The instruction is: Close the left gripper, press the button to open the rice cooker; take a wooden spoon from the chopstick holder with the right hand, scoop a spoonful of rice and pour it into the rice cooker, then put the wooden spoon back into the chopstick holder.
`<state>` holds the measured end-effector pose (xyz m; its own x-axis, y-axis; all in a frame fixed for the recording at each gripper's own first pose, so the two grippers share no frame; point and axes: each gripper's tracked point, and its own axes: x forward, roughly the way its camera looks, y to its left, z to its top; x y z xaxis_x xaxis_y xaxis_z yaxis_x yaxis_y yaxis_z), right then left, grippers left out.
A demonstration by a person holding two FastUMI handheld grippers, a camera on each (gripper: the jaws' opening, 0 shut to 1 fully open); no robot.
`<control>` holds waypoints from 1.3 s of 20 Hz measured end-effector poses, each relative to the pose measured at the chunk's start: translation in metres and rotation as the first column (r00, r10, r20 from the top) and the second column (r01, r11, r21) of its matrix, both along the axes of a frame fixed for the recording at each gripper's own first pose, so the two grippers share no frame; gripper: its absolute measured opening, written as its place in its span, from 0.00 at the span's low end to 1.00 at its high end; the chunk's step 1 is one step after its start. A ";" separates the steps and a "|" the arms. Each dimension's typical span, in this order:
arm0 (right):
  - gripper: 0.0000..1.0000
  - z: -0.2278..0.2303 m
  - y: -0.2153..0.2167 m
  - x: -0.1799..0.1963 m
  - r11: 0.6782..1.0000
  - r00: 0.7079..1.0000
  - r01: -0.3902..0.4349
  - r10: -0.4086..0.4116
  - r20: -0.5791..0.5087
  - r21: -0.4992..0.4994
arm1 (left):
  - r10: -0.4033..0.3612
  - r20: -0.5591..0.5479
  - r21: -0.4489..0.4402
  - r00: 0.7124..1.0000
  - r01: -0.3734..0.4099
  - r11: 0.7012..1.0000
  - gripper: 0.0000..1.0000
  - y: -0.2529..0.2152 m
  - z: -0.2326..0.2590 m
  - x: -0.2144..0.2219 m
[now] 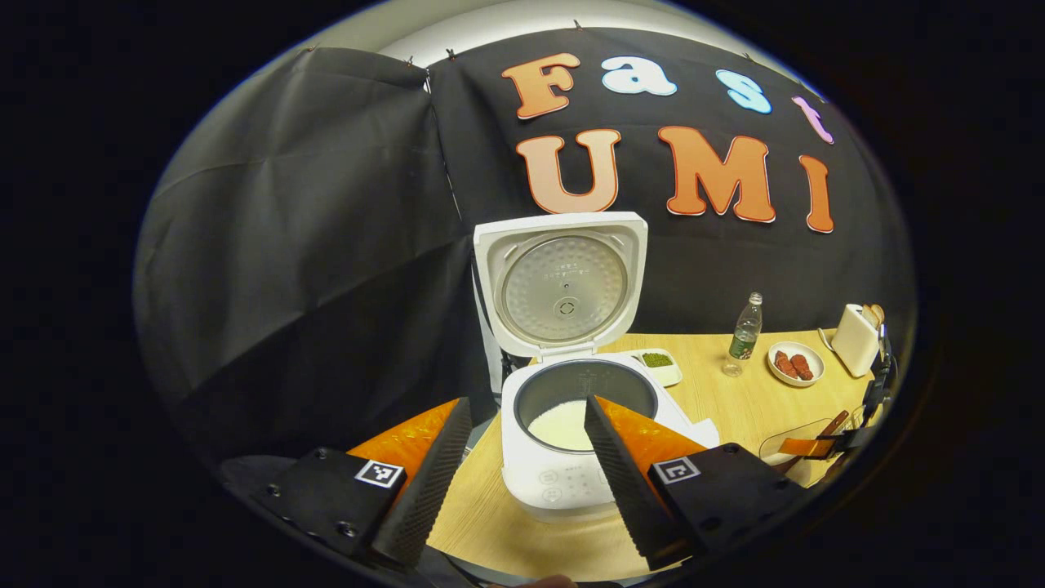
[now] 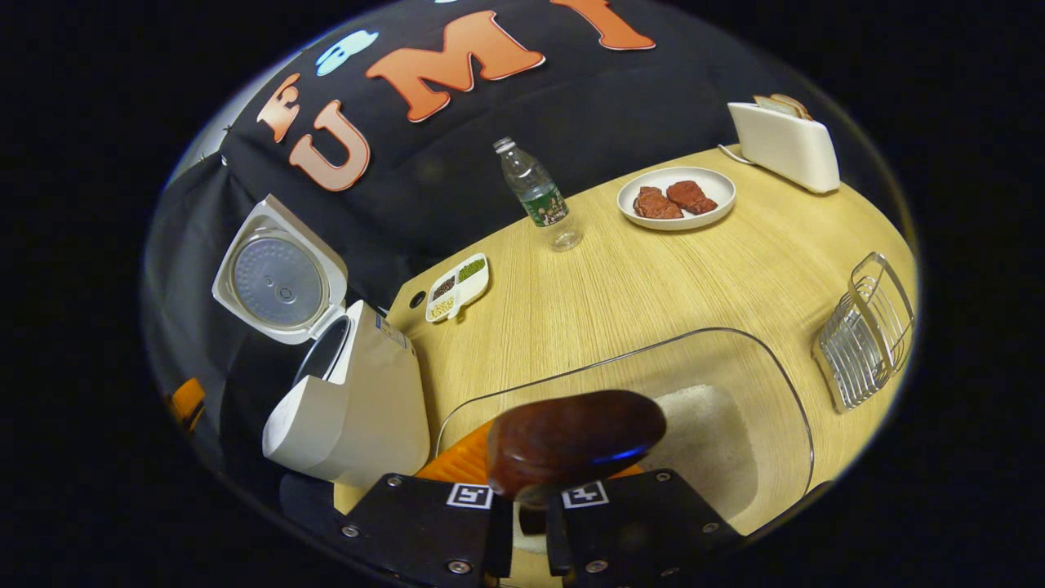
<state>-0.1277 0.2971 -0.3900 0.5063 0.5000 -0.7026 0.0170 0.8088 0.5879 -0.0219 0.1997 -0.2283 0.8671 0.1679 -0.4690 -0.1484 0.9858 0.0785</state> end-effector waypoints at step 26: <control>0.12 0.095 -0.067 0.070 0.673 0.917 0.399 -0.291 -0.273 0.623 | -0.049 0.064 -0.002 0.997 0.049 0.999 0.91 -0.061 0.031 0.021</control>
<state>-0.0581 0.2297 -0.2945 0.6619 0.6670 -0.3420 0.3401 0.1394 0.9300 -0.0013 0.1387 -0.1975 0.9025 0.1224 -0.4129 -0.1041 0.9923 0.0665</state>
